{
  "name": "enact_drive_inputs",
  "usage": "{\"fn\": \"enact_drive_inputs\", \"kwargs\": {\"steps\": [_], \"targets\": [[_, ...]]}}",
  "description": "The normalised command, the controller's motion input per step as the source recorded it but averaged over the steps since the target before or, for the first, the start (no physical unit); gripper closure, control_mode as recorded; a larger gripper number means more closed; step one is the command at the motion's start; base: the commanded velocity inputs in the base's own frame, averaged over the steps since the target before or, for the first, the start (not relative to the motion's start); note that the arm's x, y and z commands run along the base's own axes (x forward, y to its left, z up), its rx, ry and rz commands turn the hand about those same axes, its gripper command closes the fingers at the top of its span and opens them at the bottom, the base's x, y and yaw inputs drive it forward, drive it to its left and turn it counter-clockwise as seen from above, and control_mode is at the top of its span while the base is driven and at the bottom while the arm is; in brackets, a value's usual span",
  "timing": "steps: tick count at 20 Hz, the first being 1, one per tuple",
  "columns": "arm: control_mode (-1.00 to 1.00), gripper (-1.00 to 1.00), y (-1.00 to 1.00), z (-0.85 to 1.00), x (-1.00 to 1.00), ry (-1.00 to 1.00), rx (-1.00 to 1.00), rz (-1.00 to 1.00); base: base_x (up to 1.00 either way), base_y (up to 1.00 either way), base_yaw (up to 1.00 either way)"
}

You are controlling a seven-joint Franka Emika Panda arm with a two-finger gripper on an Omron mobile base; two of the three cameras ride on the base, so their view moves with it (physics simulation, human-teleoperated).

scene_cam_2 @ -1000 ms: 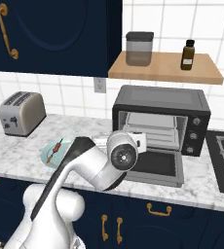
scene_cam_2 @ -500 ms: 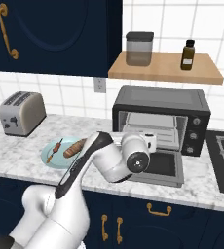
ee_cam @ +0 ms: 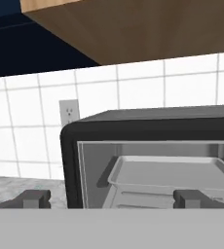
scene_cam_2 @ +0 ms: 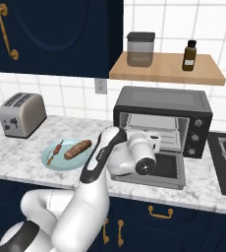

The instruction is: Pick up the kebab skewer and baguette bread, and place them inside the toaster oven. Close the toaster oven door and start by setting the timer.

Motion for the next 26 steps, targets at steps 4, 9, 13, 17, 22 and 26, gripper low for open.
{"fn": "enact_drive_inputs", "kwargs": {"steps": [4,9,13,17,22,26], "targets": [[-1.00,-1.00,0.00,0.00,0.59,-0.03,0.00,0.00,0.00,0.00,0.00],[-1.00,-1.00,-0.05,0.00,0.57,0.00,0.00,0.00,0.00,0.00,0.00],[-1.00,-1.00,-0.04,0.00,0.43,0.00,0.00,0.00,0.00,0.00,0.00],[-1.00,-1.00,-0.10,-0.05,0.24,0.01,0.00,0.00,0.00,0.00,0.00],[-1.00,-1.00,-0.06,-0.11,0.08,0.05,0.00,0.00,0.00,0.00,0.00],[-1.00,-1.00,-0.08,-0.01,0.29,0.05,0.00,0.00,0.00,0.00,0.00]]}}
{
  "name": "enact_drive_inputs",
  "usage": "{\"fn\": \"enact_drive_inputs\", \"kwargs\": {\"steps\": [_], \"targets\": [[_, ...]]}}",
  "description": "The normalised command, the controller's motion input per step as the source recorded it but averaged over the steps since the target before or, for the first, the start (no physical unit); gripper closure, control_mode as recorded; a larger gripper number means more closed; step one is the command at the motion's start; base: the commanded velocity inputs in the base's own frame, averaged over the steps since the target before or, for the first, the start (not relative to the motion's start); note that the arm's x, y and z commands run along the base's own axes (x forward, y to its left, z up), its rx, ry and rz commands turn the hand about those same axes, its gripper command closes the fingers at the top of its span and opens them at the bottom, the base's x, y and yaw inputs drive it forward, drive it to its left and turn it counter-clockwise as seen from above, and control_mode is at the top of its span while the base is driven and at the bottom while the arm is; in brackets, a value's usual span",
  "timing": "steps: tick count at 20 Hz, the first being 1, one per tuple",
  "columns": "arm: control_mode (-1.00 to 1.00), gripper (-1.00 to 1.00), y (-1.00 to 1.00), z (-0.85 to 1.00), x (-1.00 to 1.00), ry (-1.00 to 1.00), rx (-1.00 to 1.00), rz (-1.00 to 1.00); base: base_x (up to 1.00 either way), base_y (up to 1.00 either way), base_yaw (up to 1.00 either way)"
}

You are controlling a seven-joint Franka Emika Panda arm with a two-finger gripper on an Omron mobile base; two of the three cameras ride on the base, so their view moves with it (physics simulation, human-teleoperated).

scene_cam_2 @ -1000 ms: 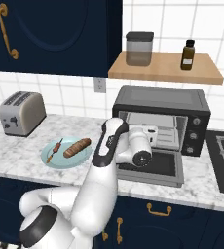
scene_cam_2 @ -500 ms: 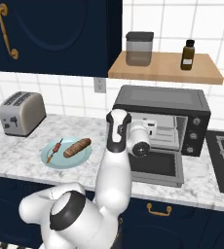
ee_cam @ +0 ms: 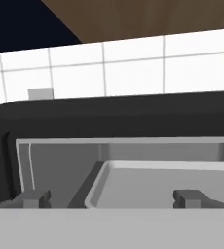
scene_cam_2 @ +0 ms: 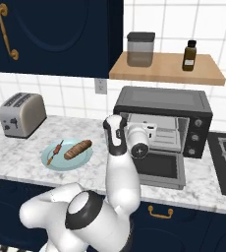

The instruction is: Pick up the kebab skewer and baguette bread, and place them inside the toaster oven. Close the toaster oven door and start by setting the timer.

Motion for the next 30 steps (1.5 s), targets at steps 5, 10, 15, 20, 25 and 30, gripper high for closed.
{"fn": "enact_drive_inputs", "kwargs": {"steps": [5,10,15,20,25,30], "targets": [[-1.00,-1.00,-0.19,-0.02,0.22,0.02,0.00,0.00,0.00,0.00,0.00],[-1.00,-1.00,-0.14,-0.15,0.10,0.01,0.00,0.00,0.00,0.00,0.00],[-1.00,-1.00,0.00,-0.06,0.13,0.00,-0.03,0.00,0.00,0.00,0.00],[-1.00,-1.00,0.00,-0.20,0.03,0.00,-0.05,-0.01,0.00,0.00,0.00],[-1.00,-1.00,0.00,0.00,0.22,0.00,-0.02,0.00,0.00,0.00,0.00],[-1.00,-1.00,0.00,-0.11,0.06,0.00,-0.03,0.00,0.00,0.00,0.00]]}}
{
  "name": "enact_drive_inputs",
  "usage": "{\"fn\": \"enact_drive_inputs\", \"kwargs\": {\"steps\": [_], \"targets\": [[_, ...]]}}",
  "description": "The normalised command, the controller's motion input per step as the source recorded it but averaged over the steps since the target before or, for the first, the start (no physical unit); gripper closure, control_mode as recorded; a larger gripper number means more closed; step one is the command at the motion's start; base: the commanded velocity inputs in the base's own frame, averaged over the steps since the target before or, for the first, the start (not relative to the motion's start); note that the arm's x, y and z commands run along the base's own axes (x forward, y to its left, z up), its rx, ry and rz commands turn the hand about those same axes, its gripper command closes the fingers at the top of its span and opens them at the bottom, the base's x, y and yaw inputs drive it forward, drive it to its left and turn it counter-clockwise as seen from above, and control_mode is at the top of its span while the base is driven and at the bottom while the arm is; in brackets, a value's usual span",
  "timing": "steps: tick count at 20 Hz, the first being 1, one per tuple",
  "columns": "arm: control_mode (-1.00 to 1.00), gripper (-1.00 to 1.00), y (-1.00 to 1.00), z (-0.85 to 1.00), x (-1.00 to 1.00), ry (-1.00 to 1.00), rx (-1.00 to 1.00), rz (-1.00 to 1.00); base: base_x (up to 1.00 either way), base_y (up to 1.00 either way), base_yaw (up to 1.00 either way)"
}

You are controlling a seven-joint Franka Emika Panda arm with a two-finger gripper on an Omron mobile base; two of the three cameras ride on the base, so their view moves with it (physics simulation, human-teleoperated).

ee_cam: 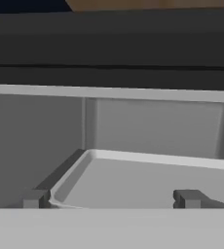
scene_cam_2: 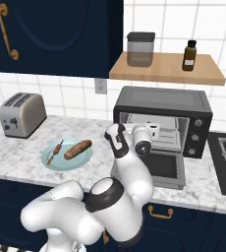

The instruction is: Pick up the kebab skewer and baguette bread, and place them inside the toaster oven. Close the toaster oven door and start by setting the timer.

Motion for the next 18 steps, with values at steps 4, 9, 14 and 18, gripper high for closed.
{"fn": "enact_drive_inputs", "kwargs": {"steps": [4,9,14,18], "targets": [[-1.00,-1.00,-0.05,-0.11,0.00,0.03,-0.01,0.00,0.00,0.00,0.00],[-1.00,-1.00,-0.01,-0.01,0.01,0.04,0.00,0.00,0.00,0.00,0.00],[-1.00,-1.00,-0.03,0.00,0.04,0.00,0.00,0.00,0.00,0.00,0.00],[-1.00,-1.00,-0.04,0.00,0.12,-0.01,0.00,0.00,0.00,0.00,0.00]]}}
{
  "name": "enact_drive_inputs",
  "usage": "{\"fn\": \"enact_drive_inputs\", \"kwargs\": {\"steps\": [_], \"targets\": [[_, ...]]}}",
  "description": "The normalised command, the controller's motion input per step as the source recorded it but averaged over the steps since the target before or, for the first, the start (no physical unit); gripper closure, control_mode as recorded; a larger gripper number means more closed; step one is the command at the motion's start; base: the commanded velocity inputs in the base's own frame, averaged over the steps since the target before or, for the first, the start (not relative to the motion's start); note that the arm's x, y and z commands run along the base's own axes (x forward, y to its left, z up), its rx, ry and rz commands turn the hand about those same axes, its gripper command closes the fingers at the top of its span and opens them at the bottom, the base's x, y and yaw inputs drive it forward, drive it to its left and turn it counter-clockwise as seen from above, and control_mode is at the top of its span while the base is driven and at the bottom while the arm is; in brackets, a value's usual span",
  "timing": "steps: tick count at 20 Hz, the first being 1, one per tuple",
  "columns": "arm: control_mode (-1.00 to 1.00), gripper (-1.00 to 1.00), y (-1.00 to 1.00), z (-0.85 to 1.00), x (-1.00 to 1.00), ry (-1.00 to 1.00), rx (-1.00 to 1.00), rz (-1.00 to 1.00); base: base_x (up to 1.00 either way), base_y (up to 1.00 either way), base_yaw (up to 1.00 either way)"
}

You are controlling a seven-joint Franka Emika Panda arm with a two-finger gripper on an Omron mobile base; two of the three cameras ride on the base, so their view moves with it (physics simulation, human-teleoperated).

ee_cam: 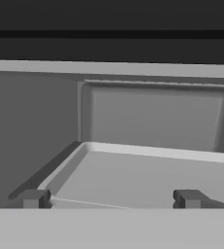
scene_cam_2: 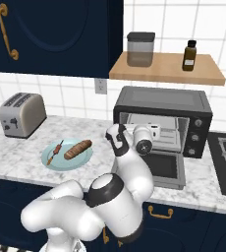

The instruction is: Pick up the kebab skewer and baguette bread, and place them inside the toaster oven. Close the toaster oven door and start by setting the timer.

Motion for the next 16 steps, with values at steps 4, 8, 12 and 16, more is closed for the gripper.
{"fn": "enact_drive_inputs", "kwargs": {"steps": [4,8,12,16], "targets": [[-1.00,-1.00,-0.11,-0.29,0.44,0.00,0.00,0.00,0.00,0.00,0.00],[-1.00,-1.00,-0.13,-0.13,0.30,0.00,0.00,0.00,0.00,0.00,0.00],[-1.00,-1.00,-0.06,-0.43,0.00,0.00,0.00,0.00,0.00,0.00,0.00],[-1.00,-1.00,-0.07,-0.16,0.10,0.00,0.00,0.00,0.00,0.00,0.00]]}}
